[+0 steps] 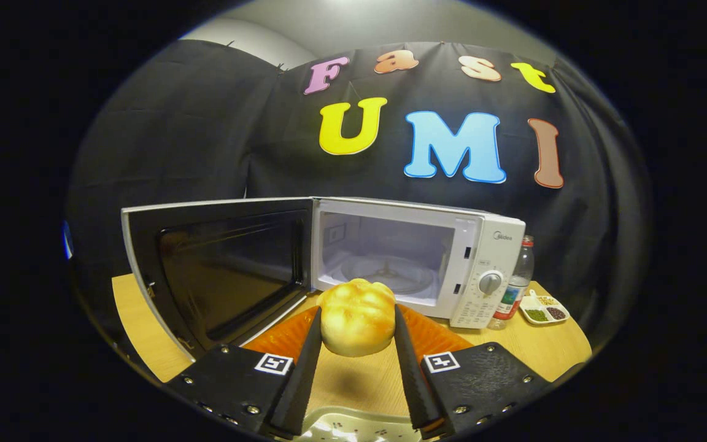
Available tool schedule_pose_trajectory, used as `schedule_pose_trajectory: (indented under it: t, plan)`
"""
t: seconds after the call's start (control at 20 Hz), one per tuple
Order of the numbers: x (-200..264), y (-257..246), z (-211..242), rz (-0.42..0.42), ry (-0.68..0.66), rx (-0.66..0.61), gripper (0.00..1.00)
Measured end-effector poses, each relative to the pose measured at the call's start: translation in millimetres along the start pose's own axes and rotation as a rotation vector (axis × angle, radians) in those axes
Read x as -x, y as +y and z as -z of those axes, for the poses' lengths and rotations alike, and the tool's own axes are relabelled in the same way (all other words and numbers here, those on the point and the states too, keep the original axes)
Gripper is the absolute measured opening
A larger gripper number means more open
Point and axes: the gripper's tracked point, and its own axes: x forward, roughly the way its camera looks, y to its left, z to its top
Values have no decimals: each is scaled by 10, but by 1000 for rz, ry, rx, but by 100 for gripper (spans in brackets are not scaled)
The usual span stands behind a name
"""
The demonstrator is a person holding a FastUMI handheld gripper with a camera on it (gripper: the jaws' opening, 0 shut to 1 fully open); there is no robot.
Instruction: Open the microwave, put the food inside, and close the microwave door.
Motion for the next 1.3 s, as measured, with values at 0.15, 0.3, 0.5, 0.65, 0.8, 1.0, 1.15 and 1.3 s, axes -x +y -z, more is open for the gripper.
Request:
schedule_pose_trajectory:
  t: [0.15,0.3,0.5,0.65,0.8,1.0,1.15,1.3]
  plan:
    - [-349,-52,-166,-10,-10,8,63]
    - [-700,-123,-235,-7,-12,-1,63]
    - [-1242,-248,-194,5,5,-30,63]
    - [-1688,-378,-87,23,29,-34,63]
    - [-2119,-471,62,35,79,-39,63]
    - [-2529,-556,206,60,94,-64,63]
    - [-2724,-586,266,78,86,-69,63]
    - [-2860,-609,299,103,73,-69,63]
